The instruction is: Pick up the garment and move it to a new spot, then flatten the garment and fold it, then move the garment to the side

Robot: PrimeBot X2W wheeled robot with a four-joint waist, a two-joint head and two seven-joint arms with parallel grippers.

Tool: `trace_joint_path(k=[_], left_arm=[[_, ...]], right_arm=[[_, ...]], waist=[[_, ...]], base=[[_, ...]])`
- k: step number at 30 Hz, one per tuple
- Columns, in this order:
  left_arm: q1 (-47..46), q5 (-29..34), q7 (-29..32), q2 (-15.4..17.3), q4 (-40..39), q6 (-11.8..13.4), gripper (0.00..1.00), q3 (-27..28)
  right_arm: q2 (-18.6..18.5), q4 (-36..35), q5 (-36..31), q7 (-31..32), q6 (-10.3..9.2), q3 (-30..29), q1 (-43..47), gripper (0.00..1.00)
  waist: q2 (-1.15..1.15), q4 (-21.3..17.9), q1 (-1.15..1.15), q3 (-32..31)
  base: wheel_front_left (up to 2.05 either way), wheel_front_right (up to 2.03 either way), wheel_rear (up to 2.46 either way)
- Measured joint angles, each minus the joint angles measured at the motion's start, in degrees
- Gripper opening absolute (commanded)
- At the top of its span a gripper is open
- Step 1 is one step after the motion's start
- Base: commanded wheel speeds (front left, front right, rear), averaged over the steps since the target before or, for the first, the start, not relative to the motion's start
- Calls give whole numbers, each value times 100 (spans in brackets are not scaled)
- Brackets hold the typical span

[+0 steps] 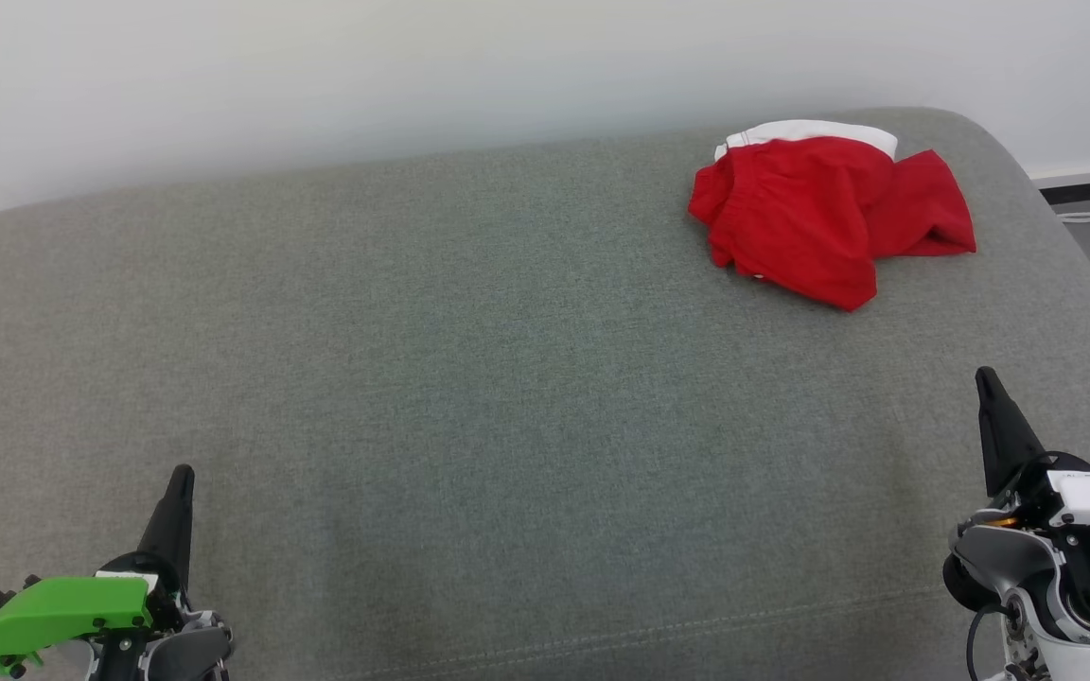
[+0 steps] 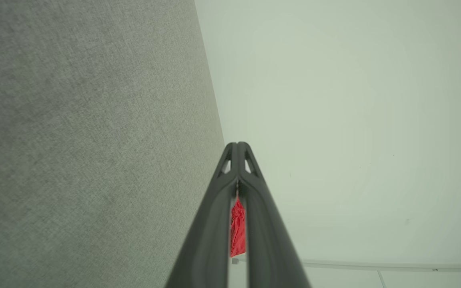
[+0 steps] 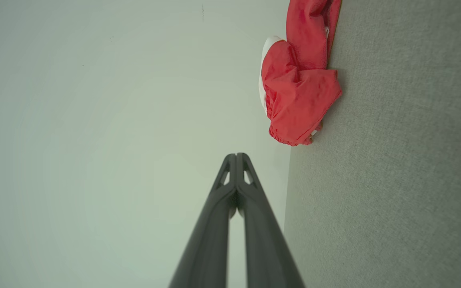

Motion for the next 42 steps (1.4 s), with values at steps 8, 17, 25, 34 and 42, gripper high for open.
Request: trace_joint_path(k=[8, 17, 25, 34, 42], left_arm=[[0, 0, 0, -2, 0, 0, 0, 2], [0, 0, 1, -8, -1, 0, 0, 4], [0, 0, 1, -14, -1, 0, 0, 7], [-1, 1, 1, -15, -2, 0, 0, 9], [-1, 1, 2, -16, -2, 0, 0, 11]], right_arm=[[0, 0, 0, 0, 0, 0, 0, 0], [0, 0, 0, 0, 0, 0, 0, 0], [0, 0, 0, 0, 0, 0, 0, 0], [0, 0, 0, 0, 0, 0, 0, 0], [0, -1, 0, 0, 0, 0, 0, 0]], waist=[[0, 0, 0, 0], [0, 0, 0, 0], [0, 0, 0, 0], [0, 0, 0, 0], [0, 0, 0, 0]], base=[[0, 0, 0], [0, 0, 0], [0, 0, 0], [0, 0, 0], [0, 0, 0]])
